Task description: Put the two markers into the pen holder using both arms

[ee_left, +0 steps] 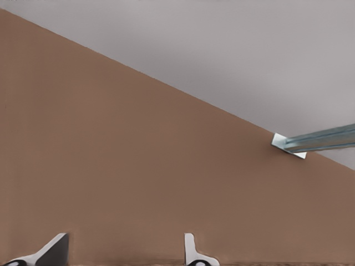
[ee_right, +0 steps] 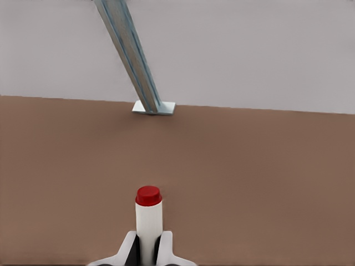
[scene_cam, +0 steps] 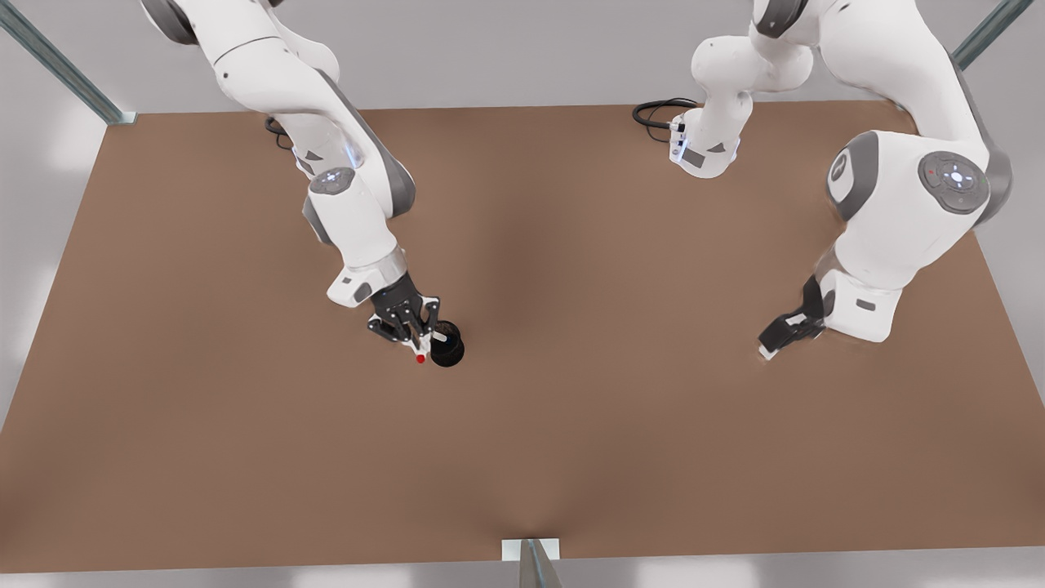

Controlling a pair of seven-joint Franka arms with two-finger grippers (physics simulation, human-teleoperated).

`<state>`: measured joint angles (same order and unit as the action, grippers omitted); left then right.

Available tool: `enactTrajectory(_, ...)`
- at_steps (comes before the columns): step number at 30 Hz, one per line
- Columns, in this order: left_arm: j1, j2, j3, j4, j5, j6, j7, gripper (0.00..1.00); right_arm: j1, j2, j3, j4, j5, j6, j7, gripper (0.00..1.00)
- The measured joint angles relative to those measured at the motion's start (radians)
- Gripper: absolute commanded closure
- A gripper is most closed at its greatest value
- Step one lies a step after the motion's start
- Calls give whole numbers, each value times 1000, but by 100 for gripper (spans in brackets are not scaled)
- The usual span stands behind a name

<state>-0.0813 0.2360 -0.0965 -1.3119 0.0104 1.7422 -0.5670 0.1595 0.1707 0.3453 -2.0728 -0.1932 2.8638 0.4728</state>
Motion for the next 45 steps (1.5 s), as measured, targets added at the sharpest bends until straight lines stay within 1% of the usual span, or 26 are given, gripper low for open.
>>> enactTrajectory(1, 7, -37, 3, -29, 16, -36, 29, 0, 1, -6, 1, -35, -4, 41, 6, 73)
enactTrajectory(3, 9, -56, 7, -50, 36, -100, 83, 0, -2, 2, 2, -78, -20, 120, 17, 73)
enactTrajectory(10, 4, -21, 9, -51, 64, -202, 231, 0, -8, 111, -11, -117, -77, 373, 50, 73)
enactTrajectory(12, 2, -14, 8, -50, 66, -214, 263, 0, 2, 123, -15, -123, -88, 422, 57, 73)
enactTrajectory(16, -1, -4, 8, -49, 65, -230, 318, 0, 29, 150, -53, -141, -114, 501, 70, 73)
enactTrajectory(23, -3, 9, 5, -50, 61, -241, 388, 0, 24, 152, -98, -183, -174, 592, 85, 73)
enactTrajectory(31, -2, 33, 5, -49, 56, -244, 441, 0, 29, 153, -108, -192, -194, 635, 95, 73)
enactTrajectory(34, 0, 37, 5, -49, 47, -244, 455, 0, 30, 180, -121, -191, -200, 641, 96, 68)
enactTrajectory(36, 0, 41, 5, -49, 44, -244, 463, 0, 42, 213, -139, -187, -204, 643, 97, 68)
enactTrajectory(37, 0, 45, 5, -49, 44, -244, 467, 0, 60, 231, -158, -186, -208, 643, 97, 60)
enactTrajectory(38, 0, 50, 5, -48, 43, -244, 471, 0, 74, 250, -170, -186, -211, 644, 97, 11)
enactTrajectory(39, 0, 53, 5, -48, 43, -244, 474, 0, 81, 261, -176, -186, -214, 645, 97, 0)
enactTrajectory(43, 1, 58, 5, -48, 43, -244, 486, 0, 78, 258, -184, -166, -220, 645, 96, 0)
enactTrajectory(45, 0, 60, 5, -47, 43, -244, 491, 0, 71, 186, -184, -158, -223, 616, 95, 0)
